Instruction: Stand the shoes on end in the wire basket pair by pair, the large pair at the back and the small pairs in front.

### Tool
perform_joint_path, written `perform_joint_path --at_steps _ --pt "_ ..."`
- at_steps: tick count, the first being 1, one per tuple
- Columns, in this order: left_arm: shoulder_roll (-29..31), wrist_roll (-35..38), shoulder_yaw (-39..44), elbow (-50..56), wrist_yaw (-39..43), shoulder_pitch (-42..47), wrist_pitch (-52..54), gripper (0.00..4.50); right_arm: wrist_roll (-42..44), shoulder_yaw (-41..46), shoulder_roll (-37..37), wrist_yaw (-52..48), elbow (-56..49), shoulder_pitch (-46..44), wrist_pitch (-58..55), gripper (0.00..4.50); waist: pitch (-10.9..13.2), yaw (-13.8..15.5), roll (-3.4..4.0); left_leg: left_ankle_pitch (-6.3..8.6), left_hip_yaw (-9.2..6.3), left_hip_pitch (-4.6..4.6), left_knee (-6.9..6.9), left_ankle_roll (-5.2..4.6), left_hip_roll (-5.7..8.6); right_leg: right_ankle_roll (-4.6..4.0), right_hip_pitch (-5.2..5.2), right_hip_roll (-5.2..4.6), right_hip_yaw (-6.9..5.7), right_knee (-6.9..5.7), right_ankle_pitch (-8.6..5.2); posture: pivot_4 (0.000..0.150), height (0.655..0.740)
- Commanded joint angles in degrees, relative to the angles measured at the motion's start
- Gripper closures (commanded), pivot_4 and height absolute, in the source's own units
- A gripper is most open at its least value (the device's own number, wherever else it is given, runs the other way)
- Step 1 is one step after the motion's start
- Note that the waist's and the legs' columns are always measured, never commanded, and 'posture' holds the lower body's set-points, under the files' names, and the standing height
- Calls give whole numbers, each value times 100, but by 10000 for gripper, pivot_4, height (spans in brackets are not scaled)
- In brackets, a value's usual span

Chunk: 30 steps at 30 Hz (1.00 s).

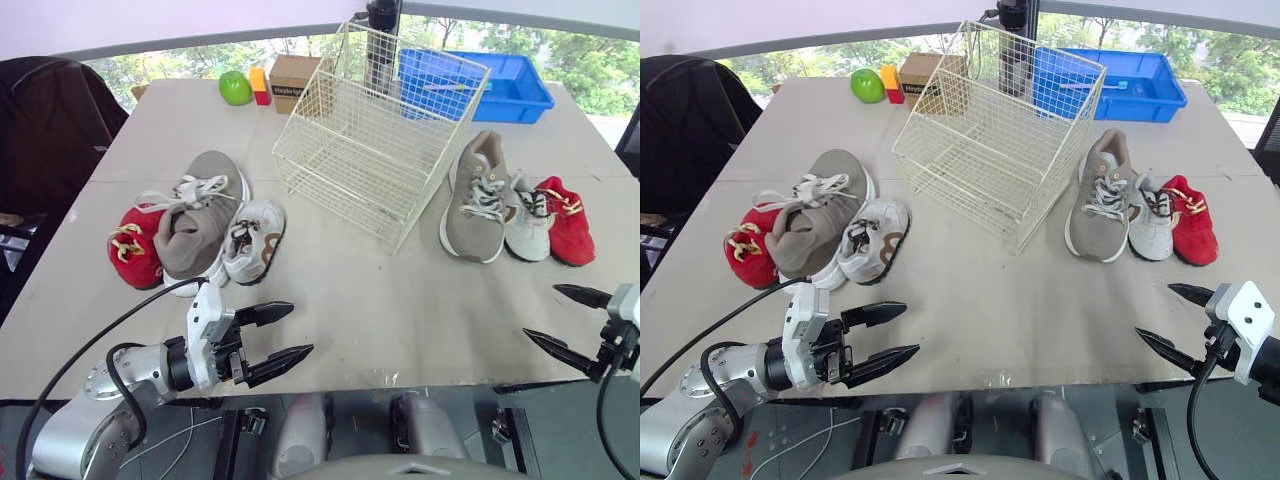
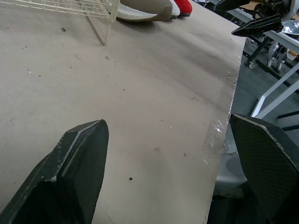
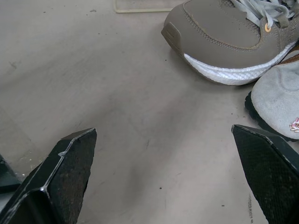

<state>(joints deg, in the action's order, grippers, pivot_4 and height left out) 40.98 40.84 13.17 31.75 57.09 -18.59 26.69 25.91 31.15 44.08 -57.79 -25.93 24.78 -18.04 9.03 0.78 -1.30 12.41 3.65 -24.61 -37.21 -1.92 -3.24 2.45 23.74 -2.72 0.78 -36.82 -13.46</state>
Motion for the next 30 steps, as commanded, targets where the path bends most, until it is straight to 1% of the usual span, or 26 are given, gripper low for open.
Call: perform_joint_path --at_steps 1,3,5,7,9,11,14,16,18,19,22,24,27,29,30 --pt "-241 20 22 -132 -58 127 -271 851 -4 -180 0 463 -341 -422 -165 0 0 0 0 0 0 0 0 0 0 0 0 0 0 0 0 1500 7400" --pt "-611 37 -38 -290 -265 316 -430 851 -466 -717 124 1471 -1180 -1099 -1007 0 2 -61 20 0 10 9 -4 0 -1 2 -1 0 10 0 1 1500 7400" --pt "-786 71 -36 -280 -333 392 -465 851 226 -1059 42 1989 -1683 -1922 -1995 0 0 -89 15 -1 10 1 -8 0 -1 17 10 0 7 -4 -4 1500 7400" --pt "-871 -66 -92 -249 -373 427 -585 851 954 -1386 -72 2278 -1887 -2779 -2873 0 0 -120 15 -1 8 4 -11 0 -3 4 8 4 7 -6 5 1500 7400" --pt "-954 37 -98 -252 -378 451 -582 851 1268 -1871 -336 2770 -1832 -3875 -3663 0 -4 -114 4 -2 5 0 -10 -1 -2 2 8 4 6 -7 6 1500 7400" --pt "-979 91 -81 -255 -285 448 -681 851 1548 -2281 -666 3114 -1595 -4920 -4347 0 -1 -133 3 -1 3 -9 -9 -1 -2 -2 15 4 3 -7 6 1500 7400" --pt "-1049 6 -80 -196 -428 450 -761 851 1739 -2665 -1112 3440 -1170 -6013 -5060 0 -3 -128 -1 0 7 -21 -1 -3 2 -2 29 2 6 -7 6 1500 7400" --pt "-1114 -35 -91 -68 -619 382 -762 851 1836 -3128 -1383 3317 -836 -6789 -5313 0 -2 -128 2 2 11 -23 1 -7 1 -2 31 1 7 -7 6 1500 7400" --pt "-1200 -38 -189 199 -793 216 -739 851 1529 -3733 -1868 3471 19 -7680 -5585 0 2 -194 9 3 19 -21 0 -9 0 -1 33 1 12 -7 6 1500 7400" --pt "-1235 -22 -239 294 -868 166 -729 851 1381 -3896 -2034 3575 362 -7954 -5699 0 2 -222 9 3 28 -17 1 -10 0 0 35 2 21 -11 7 1500 7400" --pt "-1339 -98 -410 510 -1108 87 -741 851 657 -4680 -2032 3590 1197 -8471 -5438 0 -3 -173 1 3 35 -18 0 -10 0 -1 40 3 12 -24 7 1500 7400" --pt "-1429 -123 -502 622 -1270 51 -745 851 453 -4943 -2102 3495 1680 -8671 -5399 0 -3 -143 0 3 45 -22 -1 -9 2 -1 40 -1 7 -23 6 1500 7400" --pt "-1510 -169 -638 712 -1440 11 -751 0 365 -5156 -2276 3270 2170 -8851 -5555 7857 -3 -162 0 3 49 -23 -5 -10 6 0 41 -6 18 -22 7 1500 7400" --pt "-1543 -203 -731 749 -1524 13 -749 0 402 -5127 -2386 3149 2406 -8908 -5753 15788 -3 -175 1 3 48 -22 -4 -10 5 1 43 -3 20 -23 8 1500 7400" --pt "-1571 -212 -795 782 -1575 11 -751 0 381 -5194 -2403 3057 2558 -8975 -5817 23282 -4 -175 -1 3 48 -20 -4 -10 5 2 43 1 21 -25 9 1500 7400"
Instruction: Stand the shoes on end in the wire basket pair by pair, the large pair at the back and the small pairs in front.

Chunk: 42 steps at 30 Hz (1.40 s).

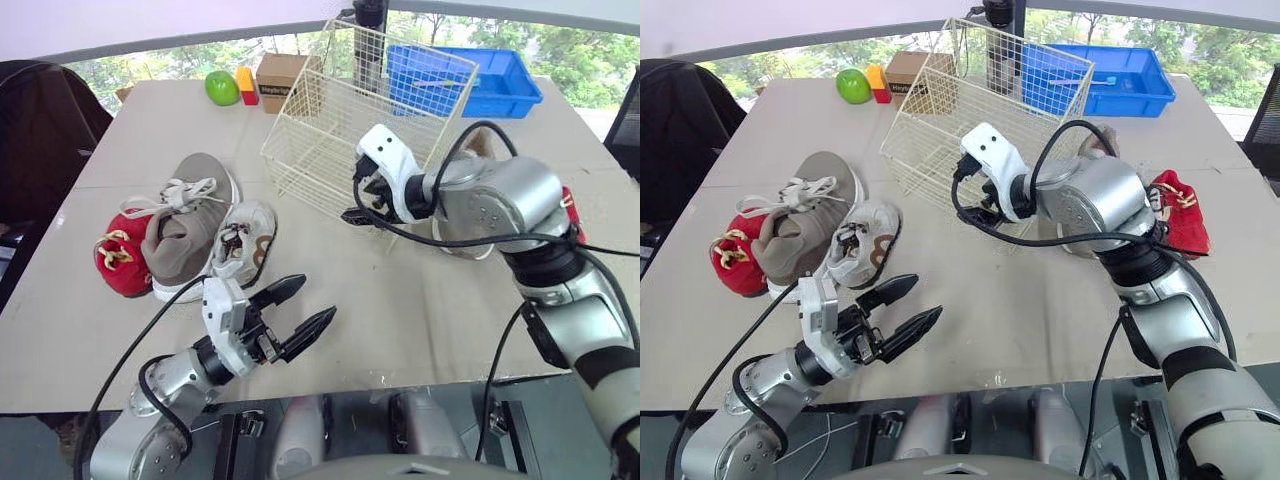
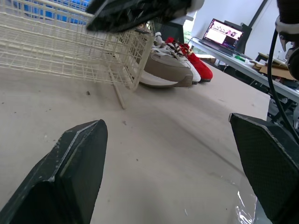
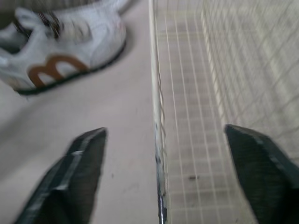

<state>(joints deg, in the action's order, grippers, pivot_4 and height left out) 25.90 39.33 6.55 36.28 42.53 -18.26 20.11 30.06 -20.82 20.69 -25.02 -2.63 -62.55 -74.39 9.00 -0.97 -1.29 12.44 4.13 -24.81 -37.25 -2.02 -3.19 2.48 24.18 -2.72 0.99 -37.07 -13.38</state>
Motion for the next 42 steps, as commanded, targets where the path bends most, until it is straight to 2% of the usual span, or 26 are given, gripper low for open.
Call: perform_joint_path --at_steps 1,3,6,9,12,17,23,29,37,42 --pt "-89 -78 -200 356 -168 -17 -93 0 -60 -44 -61 -297 349 -302 -210 24335 -1 -1 -2 0 1 -1 0 0 0 0 0 4 -5 0 0 1500 7400" --pt "-135 -94 -275 382 -231 -11 -96 0 -134 -199 8 -494 482 -427 -141 28380 0 4 0 0 1 0 2 0 -1 -1 0 6 -9 -2 0 1500 7400" --pt "-165 -117 -338 370 -289 -37 -125 0 -285 -553 220 -1044 517 -645 162 44320 0 18 0 0 0 -2 0 0 -1 -2 1 2 -11 -4 -2 1500 7400" --pt "-172 -85 -326 344 -320 -39 -132 0 -522 -928 519 -1511 392 -666 550 44320 0 0 0 0 -1 -2 0 0 0 -2 2 2 -4 0 -1 1500 7400" --pt "-143 -68 -269 310 -294 -58 -149 0 -904 -1255 969 -2164 125 -502 1544 44320 1 -5 2 1 -2 -2 2 0 2 -2 5 4 -3 0 -1 1500 7400" --pt "-93 -61 -188 333 -264 -159 -182 0 -1657 -1454 1710 -3216 -121 -172 3475 44320 2 0 1 1 0 -2 4 0 2 -1 6 5 -4 1 -2 1500 7400" --pt "44 92 30 362 -177 -310 -230 0 -2228 -1340 2050 -4076 117 123 4728 44320 6 -48 4 1 0 0 5 0 -3 -1 16 15 9 -3 -2 1500 7400" --pt "202 43 317 503 -144 -632 -366 0 -2168 -957 2117 -4468 -104 524 4661 44320 6 -26 4 1 3 0 7 1 -4 -1 16 13 13 1 -3 1500 7400" --pt "261 144 552 532 -147 -639 -330 0 -1758 -605 1923 -4416 -1177 830 3294 44320 7 -2 5 1 1 1 7 2 -9 -4 17 7 12 1 -3 1500 7400" --pt "290 182 645 557 -163 -663 -325 0 -1841 -588 1900 -4343 -1315 951 3202 44320 6 3 5 2 1 0 7 2 -9 -4 18 6 12 1 -3 1500 7400"
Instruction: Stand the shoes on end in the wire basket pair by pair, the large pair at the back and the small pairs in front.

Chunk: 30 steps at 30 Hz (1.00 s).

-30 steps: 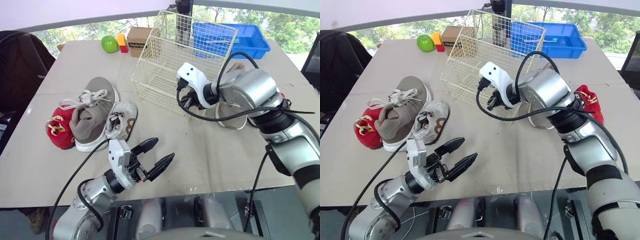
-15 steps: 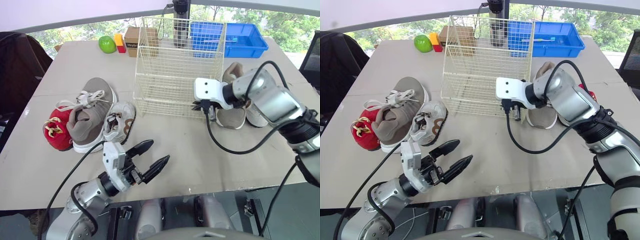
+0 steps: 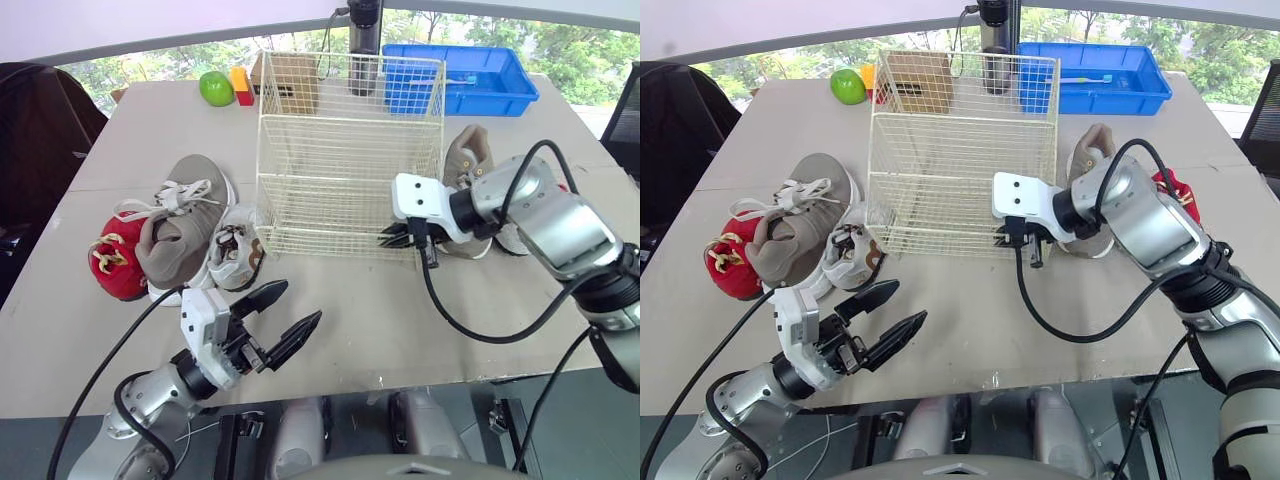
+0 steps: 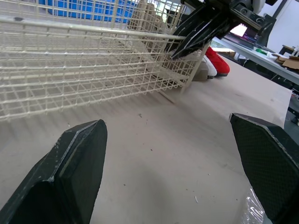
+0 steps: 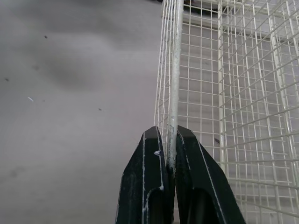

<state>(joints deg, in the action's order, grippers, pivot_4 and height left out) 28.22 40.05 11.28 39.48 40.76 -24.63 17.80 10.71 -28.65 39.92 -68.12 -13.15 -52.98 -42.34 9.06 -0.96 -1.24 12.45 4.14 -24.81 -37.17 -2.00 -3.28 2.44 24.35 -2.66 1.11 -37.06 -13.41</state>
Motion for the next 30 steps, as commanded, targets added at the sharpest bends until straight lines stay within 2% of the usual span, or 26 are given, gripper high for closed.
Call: perform_joint_path --at_steps 1,17,30 --pt "36 72 143 261 -14 -59 -107 0 55 211 39 -48 -219 50 71 44320 0 1 0 0 0 0 0 0 0 0 0 -1 0 0 0 1500 7400" --pt "-73 59 308 496 -221 -506 -234 0 -109 356 123 161 168 45 -70 44320 -1 19 -2 0 0 1 -5 0 2 0 -3 -9 0 0 0 1500 7400" --pt "-14 87 317 415 -303 -284 -199 0 -117 515 238 256 256 50 -163 44320 -1 23 -2 0 -2 -1 -7 -1 5 -1 -4 -11 -2 0 1 1500 7400"
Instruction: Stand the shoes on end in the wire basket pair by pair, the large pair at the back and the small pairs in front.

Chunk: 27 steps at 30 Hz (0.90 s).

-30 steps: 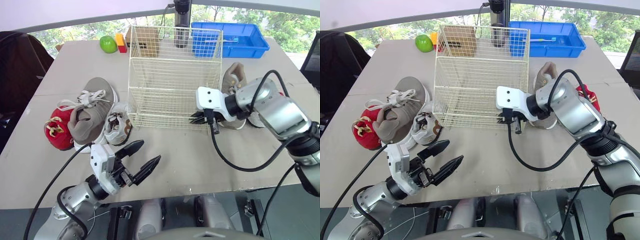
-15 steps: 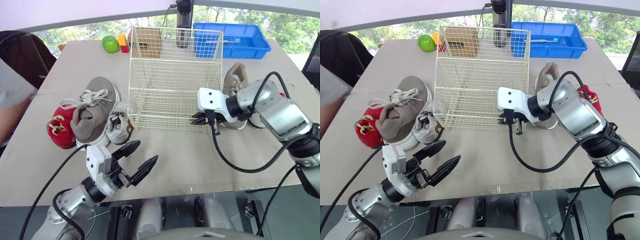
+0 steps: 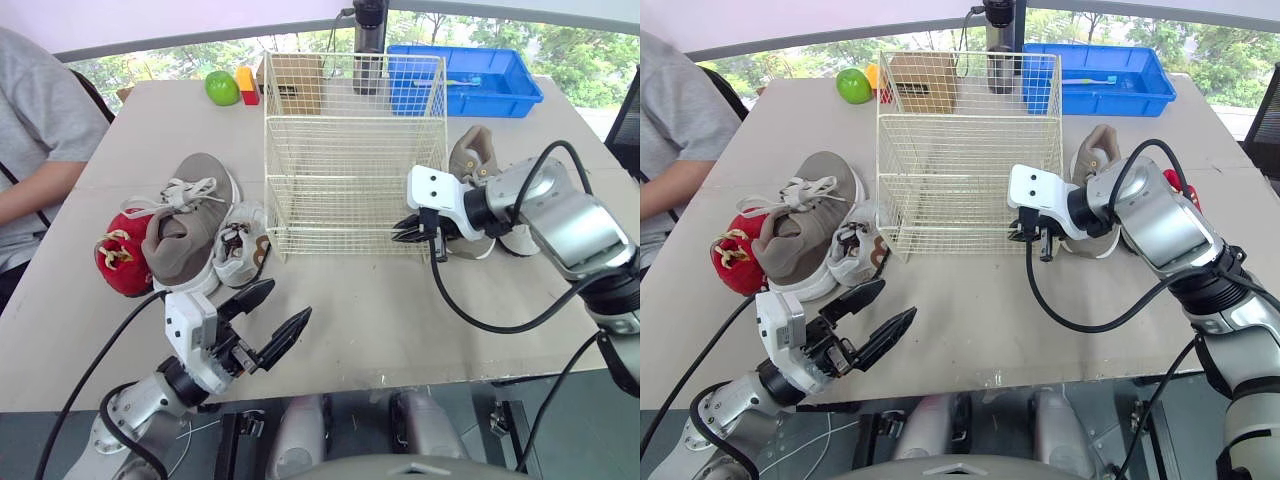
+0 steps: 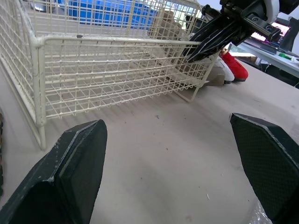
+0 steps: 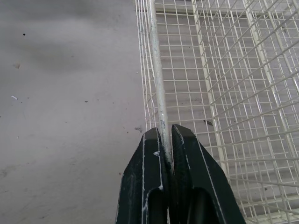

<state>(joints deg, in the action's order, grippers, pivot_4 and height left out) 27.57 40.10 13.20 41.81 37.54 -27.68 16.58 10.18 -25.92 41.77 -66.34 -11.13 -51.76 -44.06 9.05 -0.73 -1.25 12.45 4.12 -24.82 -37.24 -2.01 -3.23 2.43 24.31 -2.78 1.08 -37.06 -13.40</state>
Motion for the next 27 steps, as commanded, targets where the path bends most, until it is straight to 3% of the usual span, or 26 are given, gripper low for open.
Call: perform_joint_path --at_steps 1,9,12,15,19,24,27 --pt "59 88 141 182 26 16 -78 0 -53 242 33 84 46 -82 -6 44320 0 1 0 0 0 0 0 0 0 0 -1 0 0 0 0 1500 7400" --pt "12 99 229 205 7 -139 -147 0 102 302 -125 120 -263 53 78 44320 0 -7 0 0 0 1 0 0 -1 0 -1 1 0 0 0 1500 7400" --pt "-51 130 288 217 -40 -210 -184 0 323 547 -350 243 -275 109 -48 36276 0 -17 0 0 1 1 0 0 -1 0 0 3 1 0 0 1500 7400" --pt "-175 231 418 230 -150 -297 -209 0 345 714 -542 506 -227 170 -66 21181 0 -13 0 0 0 1 2 0 -1 0 0 8 1 0 0 1500 7400" --pt "-665 463 870 374 -698 -481 -409 0 918 1597 -838 344 -212 866 1311 1861 -3 10 -8 0 0 -1 1 0 -1 1 -3 6 -2 3 0 1500 7400" --pt "-1099 132 1441 536 -1465 -772 -579 0 2156 2499 -1573 372 -589 1504 1756 525 -2 -18 -10 1 -2 4 0 -2 1 4 -15 7 -4 9 0 1500 7400" --pt "-1181 -46 1590 565 -1793 -848 -536 0 2342 2505 -1768 486 -752 1682 1753 525 -2 -20 -10 1 -2 9 0 -1 1 3 -15 16 -4 0 0 1500 7400"
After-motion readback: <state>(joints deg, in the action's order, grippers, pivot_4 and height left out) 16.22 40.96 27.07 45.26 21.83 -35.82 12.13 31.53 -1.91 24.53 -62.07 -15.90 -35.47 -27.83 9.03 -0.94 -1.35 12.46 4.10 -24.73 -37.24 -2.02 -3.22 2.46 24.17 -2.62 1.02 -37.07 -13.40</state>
